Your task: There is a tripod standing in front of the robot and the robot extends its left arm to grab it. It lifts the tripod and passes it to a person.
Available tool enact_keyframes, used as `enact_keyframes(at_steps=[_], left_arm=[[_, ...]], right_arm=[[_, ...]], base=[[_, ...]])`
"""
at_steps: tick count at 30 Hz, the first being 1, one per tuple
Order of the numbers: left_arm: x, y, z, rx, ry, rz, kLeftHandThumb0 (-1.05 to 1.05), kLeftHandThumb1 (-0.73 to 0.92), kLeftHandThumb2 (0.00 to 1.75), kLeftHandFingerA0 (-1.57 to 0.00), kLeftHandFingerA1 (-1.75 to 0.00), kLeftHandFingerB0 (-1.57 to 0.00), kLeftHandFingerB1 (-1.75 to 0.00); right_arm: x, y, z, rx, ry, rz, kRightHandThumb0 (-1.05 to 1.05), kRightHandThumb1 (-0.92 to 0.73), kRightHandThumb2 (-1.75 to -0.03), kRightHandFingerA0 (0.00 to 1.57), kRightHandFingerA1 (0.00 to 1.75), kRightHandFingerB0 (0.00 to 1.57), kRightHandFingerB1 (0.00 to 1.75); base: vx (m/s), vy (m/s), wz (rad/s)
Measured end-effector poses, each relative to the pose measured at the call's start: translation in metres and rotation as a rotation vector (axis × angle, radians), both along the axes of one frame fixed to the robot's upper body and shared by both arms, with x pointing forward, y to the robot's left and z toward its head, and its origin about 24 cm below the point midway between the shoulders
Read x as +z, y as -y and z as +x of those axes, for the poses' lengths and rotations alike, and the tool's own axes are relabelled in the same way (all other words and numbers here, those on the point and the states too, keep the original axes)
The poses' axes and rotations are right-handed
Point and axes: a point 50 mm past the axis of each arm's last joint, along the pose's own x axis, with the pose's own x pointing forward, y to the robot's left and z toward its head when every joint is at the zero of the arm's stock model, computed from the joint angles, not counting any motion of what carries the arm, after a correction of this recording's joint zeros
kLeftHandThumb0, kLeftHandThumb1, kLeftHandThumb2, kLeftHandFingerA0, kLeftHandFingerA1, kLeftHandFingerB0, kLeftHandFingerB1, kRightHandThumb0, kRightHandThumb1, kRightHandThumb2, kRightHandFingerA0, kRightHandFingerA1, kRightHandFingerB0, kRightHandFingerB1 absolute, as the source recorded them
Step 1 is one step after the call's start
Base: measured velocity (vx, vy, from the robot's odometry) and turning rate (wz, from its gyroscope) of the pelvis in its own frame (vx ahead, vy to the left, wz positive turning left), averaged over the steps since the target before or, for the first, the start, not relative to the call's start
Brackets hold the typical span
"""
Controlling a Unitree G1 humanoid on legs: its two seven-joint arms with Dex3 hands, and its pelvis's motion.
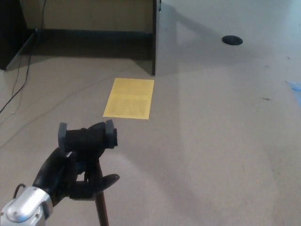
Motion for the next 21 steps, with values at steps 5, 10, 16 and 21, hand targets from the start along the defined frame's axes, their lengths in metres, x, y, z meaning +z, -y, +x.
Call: enact_keyframes(at_steps=[5, 10, 16, 21], left_arm=[[0.001, 0.010, 0.003, 0.053, 0.013, 0.010, -0.12, 0.49, 0.47, -0.69, -1.59, -0.66, -1.44], [-0.001, 0.023, 0.005, 0.117, 0.024, -0.002, -0.03, 0.57, 0.57, -0.83, -1.75, -0.71, -1.65], [0.001, 0.038, 0.006, 0.198, 0.047, -0.011, 0.01, 0.63, 0.48, -0.79, -1.74, -0.68, -1.55], [0.003, 0.040, 0.006, 0.254, 0.062, 0.005, 0.05, 0.62, 0.48, -0.79, -1.75, -0.68, -1.57]], right_arm=[[0.000, 0.000, 0.001, 0.002, 0.004, 0.001, -0.68, -0.68, -0.61, 0.47, 0.36, 0.36, 0.33], [0.001, -0.001, 0.004, 0.005, 0.010, 0.002, -0.67, -0.68, -0.61, 0.47, 0.36, 0.37, 0.33], [0.002, -0.001, 0.007, 0.008, 0.018, 0.003, -0.65, -0.68, -0.61, 0.49, 0.36, 0.37, 0.33], [0.003, -0.001, 0.009, 0.012, 0.023, 0.003, -0.64, -0.69, -0.61, 0.49, 0.36, 0.36, 0.33]], base=[[0.00, 0.000, 0.00], [0.00, 0.000, 0.00], [0.00, 0.000, 0.00], [0.00, 0.000, 0.00]])
